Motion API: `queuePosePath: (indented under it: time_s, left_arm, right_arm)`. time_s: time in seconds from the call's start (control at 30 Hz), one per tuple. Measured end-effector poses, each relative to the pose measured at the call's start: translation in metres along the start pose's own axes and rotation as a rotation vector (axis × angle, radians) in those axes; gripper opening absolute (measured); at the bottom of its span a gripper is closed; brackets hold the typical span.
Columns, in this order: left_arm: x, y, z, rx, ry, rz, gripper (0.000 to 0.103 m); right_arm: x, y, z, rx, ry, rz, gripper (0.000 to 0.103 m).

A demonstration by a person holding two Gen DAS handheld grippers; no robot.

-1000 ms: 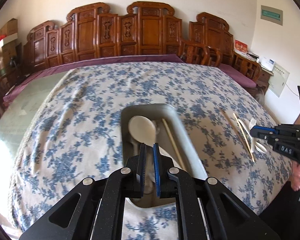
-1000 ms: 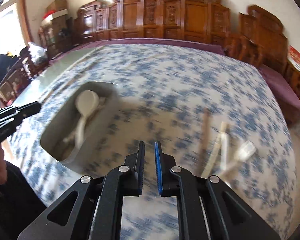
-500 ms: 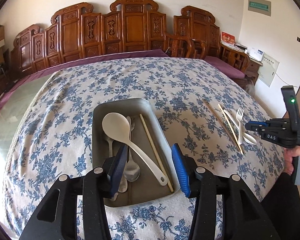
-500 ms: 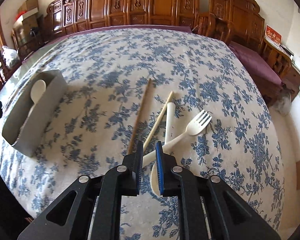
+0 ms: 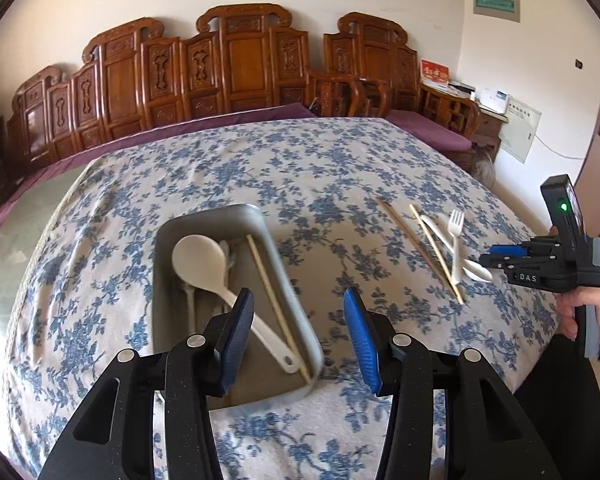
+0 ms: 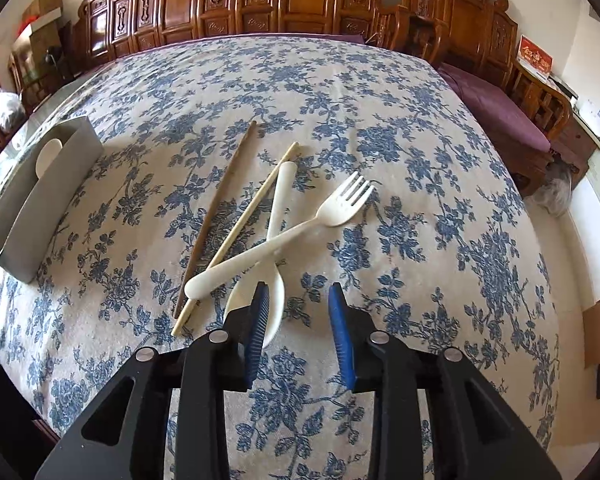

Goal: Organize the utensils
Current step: 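Move the right tool back to the pile and grasp the white plastic fork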

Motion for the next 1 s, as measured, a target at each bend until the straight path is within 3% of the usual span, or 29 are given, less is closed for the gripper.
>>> queuePosePath:
  time_s: [0.3, 0.57, 1.0]
  left_arm:
    - [-0.021, -0.013, 0.002, 0.016, 0.0, -0.019, 0.045]
    - [-0.021, -0.024, -0.004, 0.052, 0.015, -0.01, 0.045]
    - [-0.028, -0.02, -0.002, 0.048, -0.003, 0.007, 0.045]
  right_arm:
    - [-0.001, -0.017, 0.022, -0.001, -0.088, 0.073, 0.033]
    - [-0.012, -0.05, 0.042, 0.076, -0.241, 0.114, 0.033]
    - [-0.007, -0.045, 0.038, 0.098, -0.22, 0.082, 0.007]
Point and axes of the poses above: each gripper's, at about its wrist camera, not at the fingertips, and y roughly against the way its jaws point, x to its left, z to its top, the point moved 2 cm from there along -y, roughly the way its jaws point, and after that the axes turned 11 degrees about -z, right-handed, at the moved point
